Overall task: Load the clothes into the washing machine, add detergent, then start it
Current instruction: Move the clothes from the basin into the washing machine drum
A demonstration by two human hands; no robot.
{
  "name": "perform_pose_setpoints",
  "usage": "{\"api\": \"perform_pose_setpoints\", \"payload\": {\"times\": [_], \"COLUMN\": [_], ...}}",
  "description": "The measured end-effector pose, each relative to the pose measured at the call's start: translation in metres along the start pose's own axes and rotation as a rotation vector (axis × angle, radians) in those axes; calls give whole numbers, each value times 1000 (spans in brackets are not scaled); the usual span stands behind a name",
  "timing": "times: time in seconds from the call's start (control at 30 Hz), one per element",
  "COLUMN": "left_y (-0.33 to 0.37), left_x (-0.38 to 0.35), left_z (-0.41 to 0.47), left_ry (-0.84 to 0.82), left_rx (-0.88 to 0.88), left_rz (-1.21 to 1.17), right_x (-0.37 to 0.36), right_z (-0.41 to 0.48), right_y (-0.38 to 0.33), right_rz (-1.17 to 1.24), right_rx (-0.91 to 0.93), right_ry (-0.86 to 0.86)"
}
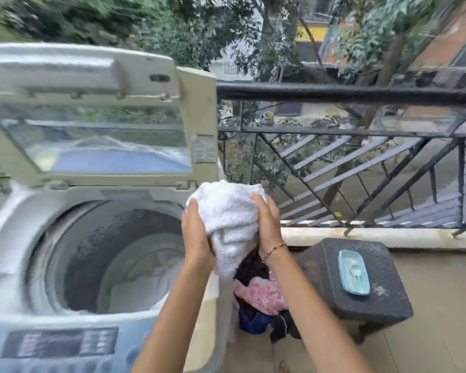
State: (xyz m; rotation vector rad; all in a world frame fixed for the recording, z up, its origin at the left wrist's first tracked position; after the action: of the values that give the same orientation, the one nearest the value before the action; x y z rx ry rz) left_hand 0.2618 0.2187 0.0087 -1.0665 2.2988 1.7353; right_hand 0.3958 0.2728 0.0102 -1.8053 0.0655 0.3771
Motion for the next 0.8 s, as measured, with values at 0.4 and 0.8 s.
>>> {"api": "perform_pose_setpoints", "payload": {"times": [0.4,0.8], "left_y": [103,70], "left_x": [204,259], "left_z": [3,33], "left_ry": [272,307], "left_rx": [-96,190], "left_rz": [86,496], "right_x": [-189,-197], "right_z": [9,22], "right_y": [49,110], "right_rz": [-420,-843], "right_rx": [-1,-291], "right_ry": [-312,-343]}}
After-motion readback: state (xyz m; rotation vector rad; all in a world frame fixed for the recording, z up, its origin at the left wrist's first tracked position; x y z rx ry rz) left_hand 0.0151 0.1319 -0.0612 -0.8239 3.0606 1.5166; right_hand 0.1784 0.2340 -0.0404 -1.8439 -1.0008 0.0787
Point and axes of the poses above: each hand's wrist, its own z-axis towards the middle knuckle, its own x-axis out of the back of the hand, y = z × x, the point moved 5 cm from there along z, towards the middle knuckle, and after that the axes turned 10 degrees about -y, right-handed, at the moved point
